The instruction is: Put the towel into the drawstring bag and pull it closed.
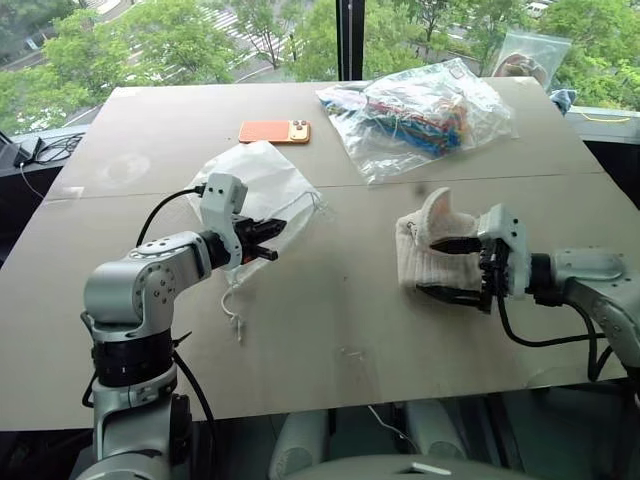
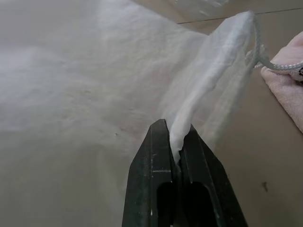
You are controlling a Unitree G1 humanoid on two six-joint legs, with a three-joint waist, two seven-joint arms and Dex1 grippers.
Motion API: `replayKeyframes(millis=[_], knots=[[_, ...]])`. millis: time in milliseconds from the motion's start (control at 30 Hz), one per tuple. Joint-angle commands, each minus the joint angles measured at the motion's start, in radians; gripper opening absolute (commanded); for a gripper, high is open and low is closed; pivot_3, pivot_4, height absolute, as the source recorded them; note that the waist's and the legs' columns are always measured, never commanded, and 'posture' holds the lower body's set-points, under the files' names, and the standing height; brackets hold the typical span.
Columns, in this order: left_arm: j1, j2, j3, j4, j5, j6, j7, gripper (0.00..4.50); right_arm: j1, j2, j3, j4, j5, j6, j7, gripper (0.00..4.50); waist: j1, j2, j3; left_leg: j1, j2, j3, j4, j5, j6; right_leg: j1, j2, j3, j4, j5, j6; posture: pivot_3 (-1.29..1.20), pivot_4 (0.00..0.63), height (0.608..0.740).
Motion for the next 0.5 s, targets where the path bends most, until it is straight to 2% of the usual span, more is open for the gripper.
replayKeyframes(millis=[33, 133, 300, 433, 500], knots=[[-0.004, 0.018, 0.011, -0.016, -0.012, -0.027, 0.01, 0.08, -0.106, 0.028, -0.071, -0.011, 0.032, 0.005, -0.067, 4.5, -0.004, 0.0, 0.0, 0.0, 0.0, 0.0, 0.0, 0.0, 0.0, 0.0, 0.0, 0.0, 0.0, 0.0, 0.0, 0.0, 0.15, 0.74], [-0.01, 0.019, 0.003, -0.009, -0.014, -0.033, 0.017, 0.08, -0.368, 0.17, 0.025, 0.196, -0.137, -0.021, -0.27, 4.5, -0.019, 0.0, 0.0, 0.002, 0.001, 0.003, 0.001, 0.0, 0.0, -0.001, 0.001, 0.003, 0.002, 0.0, 0.0, 0.0, 0.15, 0.74], [-0.022, 0.012, -0.007, -0.003, -0.023, -0.038, 0.032, 0.08, -0.592, 0.317, 0.185, 0.529, -0.385, -0.131, -0.406, 4.5, -0.004, 0.0, 0.0, 0.001, 0.001, 0.001, 0.0, 0.001, -0.001, -0.002, 0.002, 0.002, 0.003, 0.0, -0.001, 0.0, 0.15, 0.74], [-0.017, 0.005, -0.003, -0.019, -0.033, -0.036, 0.049, 0.08, -0.658, 0.328, 0.392, 0.802, -0.598, -0.289, -0.335, 4.5, 0.001, 0.0, 0.0, -0.001, -0.003, 0.0, 0.0, 0.002, -0.003, -0.002, -0.002, 0.001, 0.002, 0.001, -0.001, 0.0, 0.15, 0.74], [-0.008, -0.002, 0.011, -0.034, -0.043, -0.03, 0.061, 0.08, -0.656, 0.291, 0.439, 0.832, -0.643, -0.316, -0.26, 4.5, 0.004, 0.0, 0.0, -0.002, -0.004, 0.0, -0.002, 0.002, -0.004, -0.002, -0.003, 0.001, -0.001, 0.0, -0.001, 0.0, 0.15, 0.74]])
